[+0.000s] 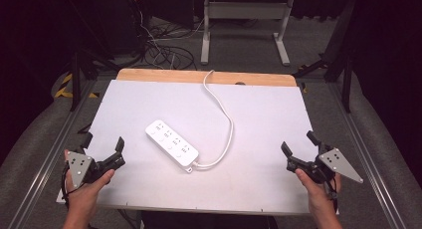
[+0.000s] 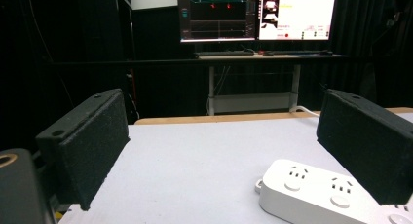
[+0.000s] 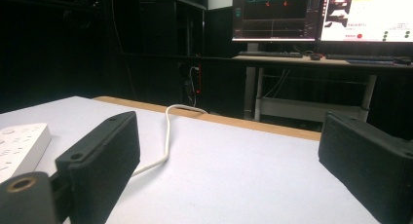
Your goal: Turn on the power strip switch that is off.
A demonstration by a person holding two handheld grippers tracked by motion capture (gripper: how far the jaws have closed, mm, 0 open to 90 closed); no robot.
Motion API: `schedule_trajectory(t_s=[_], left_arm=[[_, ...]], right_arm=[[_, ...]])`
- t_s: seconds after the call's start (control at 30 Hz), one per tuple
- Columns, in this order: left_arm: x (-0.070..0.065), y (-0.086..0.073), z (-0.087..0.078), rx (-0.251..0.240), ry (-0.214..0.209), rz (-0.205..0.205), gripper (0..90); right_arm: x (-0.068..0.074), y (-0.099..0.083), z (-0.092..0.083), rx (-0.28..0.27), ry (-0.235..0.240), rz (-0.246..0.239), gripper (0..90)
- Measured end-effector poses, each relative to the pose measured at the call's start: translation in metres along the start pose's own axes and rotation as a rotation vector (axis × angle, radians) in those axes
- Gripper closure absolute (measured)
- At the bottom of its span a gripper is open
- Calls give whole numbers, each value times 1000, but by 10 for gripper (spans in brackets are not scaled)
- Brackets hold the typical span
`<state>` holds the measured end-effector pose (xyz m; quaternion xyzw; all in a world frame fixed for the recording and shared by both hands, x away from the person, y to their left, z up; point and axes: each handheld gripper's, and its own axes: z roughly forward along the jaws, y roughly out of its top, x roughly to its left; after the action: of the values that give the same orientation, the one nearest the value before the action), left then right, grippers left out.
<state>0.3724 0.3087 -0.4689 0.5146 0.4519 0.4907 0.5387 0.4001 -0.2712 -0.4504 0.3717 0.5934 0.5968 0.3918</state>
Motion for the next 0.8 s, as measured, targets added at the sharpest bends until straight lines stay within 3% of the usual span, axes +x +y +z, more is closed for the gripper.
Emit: schedule_trajectory(t_s=[0.67,0.8], left_arm=[[-2,0,4,-2,-11,4,66],[-1,1,5,-17,10,13,95]], right_arm=[[-2,0,-4,0,0,4,88],[-2,0,-5,-1,-1,5,88]])
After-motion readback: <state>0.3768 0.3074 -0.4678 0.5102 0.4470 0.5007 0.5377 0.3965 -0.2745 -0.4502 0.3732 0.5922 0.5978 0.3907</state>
